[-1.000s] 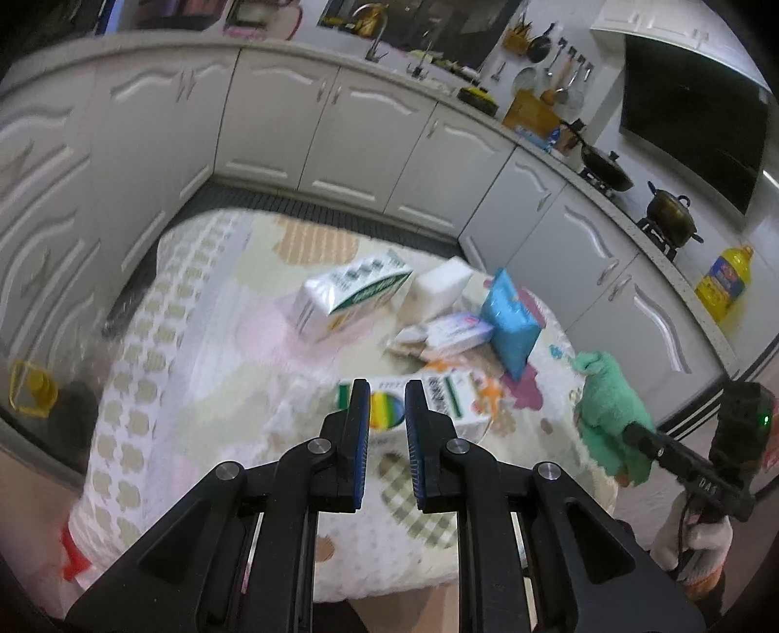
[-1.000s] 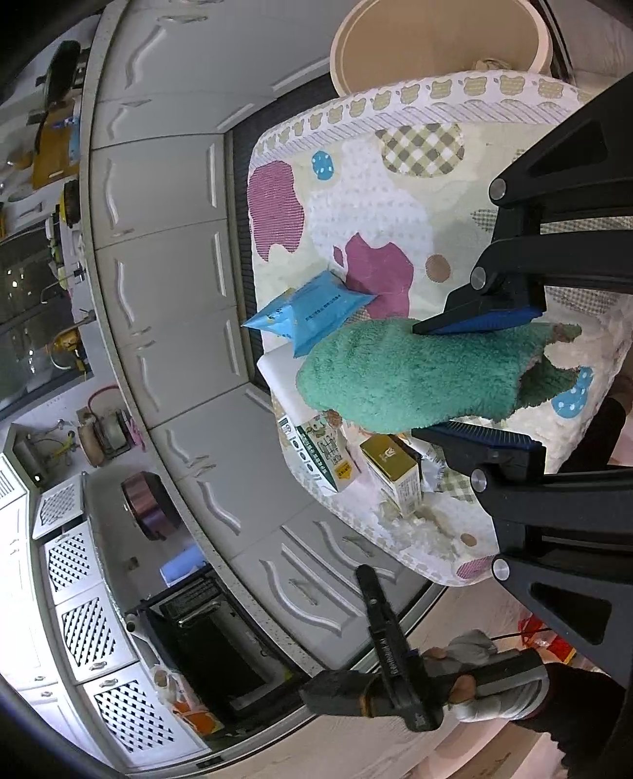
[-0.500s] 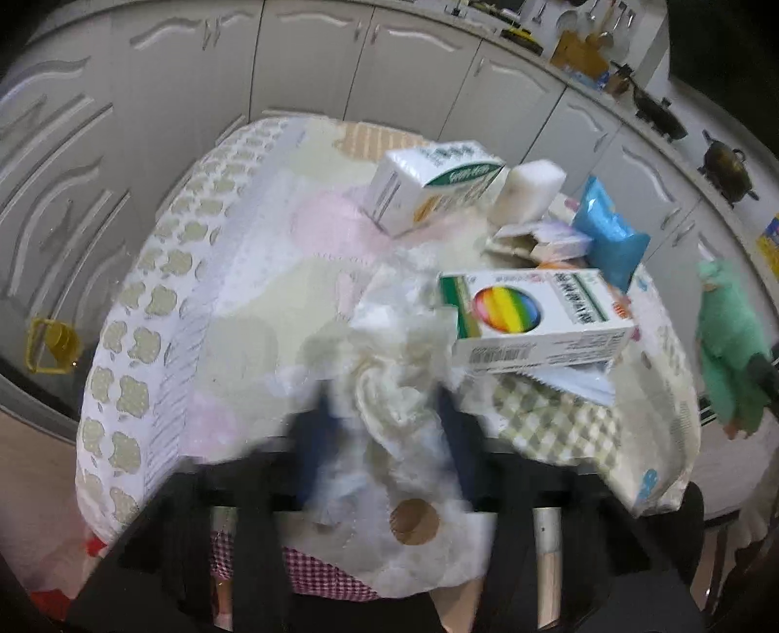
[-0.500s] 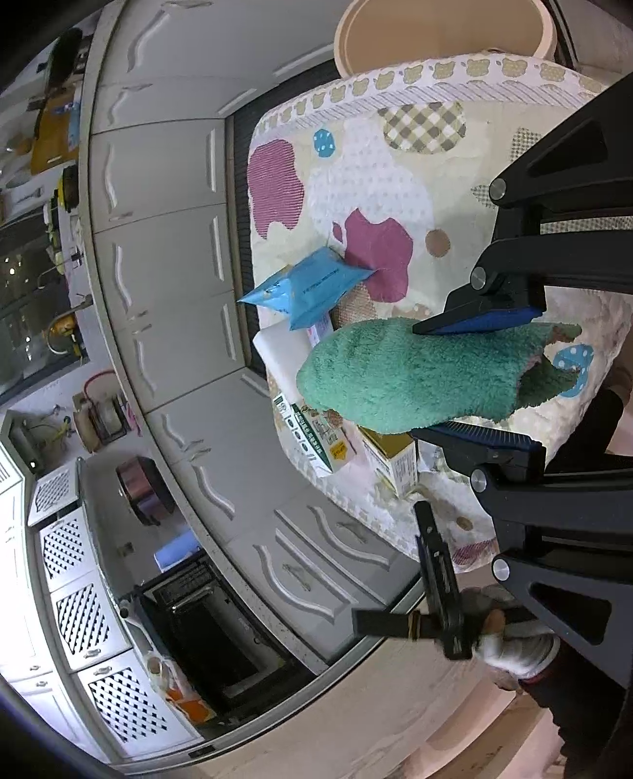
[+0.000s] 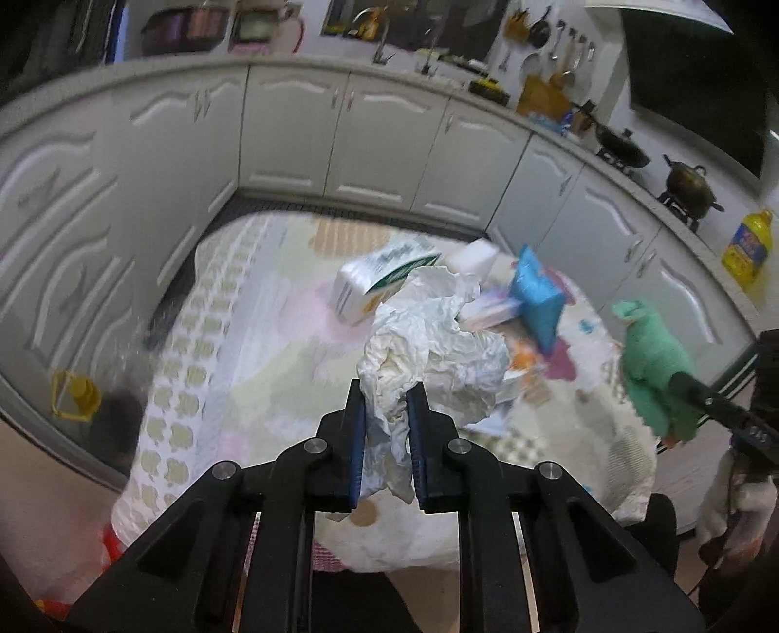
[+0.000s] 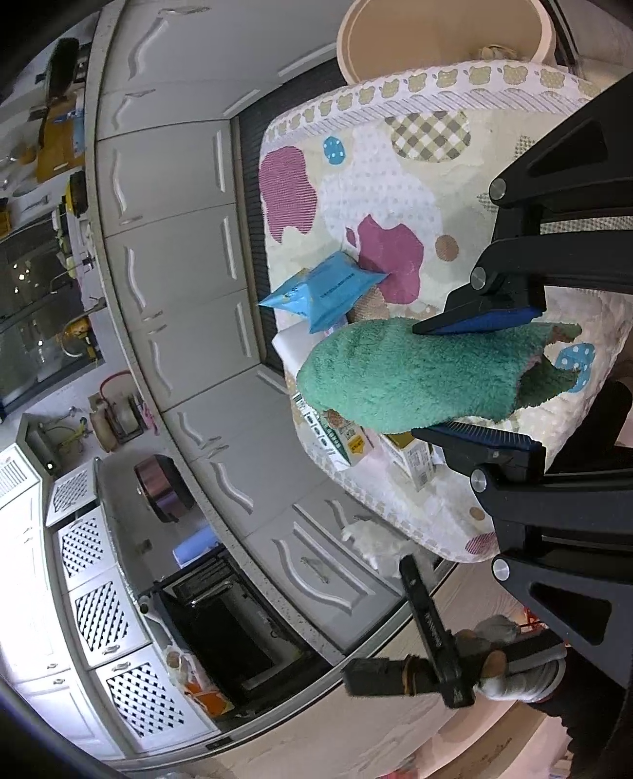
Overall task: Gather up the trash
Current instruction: 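Lift and carry the green towel and white tissue with both tools over the bin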
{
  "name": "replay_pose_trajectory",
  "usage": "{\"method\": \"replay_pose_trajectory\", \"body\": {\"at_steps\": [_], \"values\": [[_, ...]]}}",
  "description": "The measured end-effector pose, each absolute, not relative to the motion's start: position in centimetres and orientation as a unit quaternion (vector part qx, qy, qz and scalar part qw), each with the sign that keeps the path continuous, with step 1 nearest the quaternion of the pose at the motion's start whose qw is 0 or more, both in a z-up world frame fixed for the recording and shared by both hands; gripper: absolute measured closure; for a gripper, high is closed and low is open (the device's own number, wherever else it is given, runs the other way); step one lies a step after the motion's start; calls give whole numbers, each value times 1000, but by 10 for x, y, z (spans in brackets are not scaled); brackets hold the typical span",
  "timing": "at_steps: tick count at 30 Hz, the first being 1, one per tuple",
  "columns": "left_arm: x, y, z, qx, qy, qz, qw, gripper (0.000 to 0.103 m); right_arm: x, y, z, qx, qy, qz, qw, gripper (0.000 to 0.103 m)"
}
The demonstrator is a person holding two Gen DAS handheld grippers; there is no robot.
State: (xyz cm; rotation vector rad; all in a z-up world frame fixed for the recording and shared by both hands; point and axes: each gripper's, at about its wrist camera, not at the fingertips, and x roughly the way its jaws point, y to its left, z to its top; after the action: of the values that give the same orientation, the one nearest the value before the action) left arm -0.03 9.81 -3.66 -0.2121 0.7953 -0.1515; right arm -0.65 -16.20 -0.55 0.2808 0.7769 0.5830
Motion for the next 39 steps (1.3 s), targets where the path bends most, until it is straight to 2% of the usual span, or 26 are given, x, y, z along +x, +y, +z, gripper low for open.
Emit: {"method": "replay_pose_trajectory", "body": {"at_steps": [14, 39], "values": [[17, 14, -11, -46, 368, -127, 920, 90, -16, -189, 10, 145, 349, 258, 889, 71], [49, -114, -16, 3, 384, -219, 897, 90, -18, -272, 5, 173, 341, 169, 908, 71]]}}
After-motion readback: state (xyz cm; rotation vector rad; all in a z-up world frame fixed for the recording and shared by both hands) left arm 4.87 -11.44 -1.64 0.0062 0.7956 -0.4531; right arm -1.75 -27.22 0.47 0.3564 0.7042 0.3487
